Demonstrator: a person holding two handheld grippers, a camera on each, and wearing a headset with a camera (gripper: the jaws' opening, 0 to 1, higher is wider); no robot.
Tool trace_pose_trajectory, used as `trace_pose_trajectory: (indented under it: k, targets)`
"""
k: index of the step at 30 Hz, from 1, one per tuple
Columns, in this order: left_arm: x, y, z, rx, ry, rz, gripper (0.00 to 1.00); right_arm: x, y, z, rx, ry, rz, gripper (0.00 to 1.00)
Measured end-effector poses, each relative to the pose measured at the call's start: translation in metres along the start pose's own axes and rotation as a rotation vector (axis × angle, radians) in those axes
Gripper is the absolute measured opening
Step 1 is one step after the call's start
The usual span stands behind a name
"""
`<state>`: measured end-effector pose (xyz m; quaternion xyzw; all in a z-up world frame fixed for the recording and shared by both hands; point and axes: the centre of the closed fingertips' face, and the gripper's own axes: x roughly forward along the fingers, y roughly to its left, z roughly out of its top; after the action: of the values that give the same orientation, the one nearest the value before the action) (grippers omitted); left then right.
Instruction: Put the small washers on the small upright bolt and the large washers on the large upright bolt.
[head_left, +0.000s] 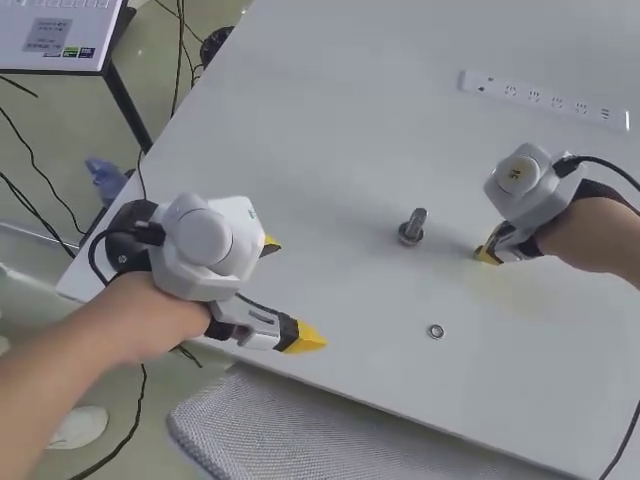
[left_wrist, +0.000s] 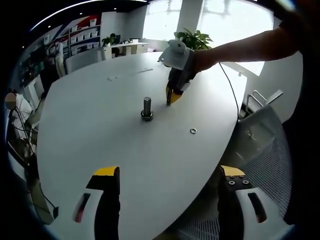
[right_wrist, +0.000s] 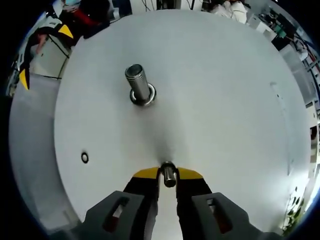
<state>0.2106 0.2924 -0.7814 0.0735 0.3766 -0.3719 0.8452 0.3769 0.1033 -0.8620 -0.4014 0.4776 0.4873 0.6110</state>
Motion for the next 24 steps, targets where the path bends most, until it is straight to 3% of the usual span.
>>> trace_pose_trajectory:
  k: [24]
  targets:
    - [-0.0006,-0.0054,0.0006,0.002,0.001,-0.001,0.79,-0.0036,0.0057,0.0019,0.006,0.007,0.009,0.13]
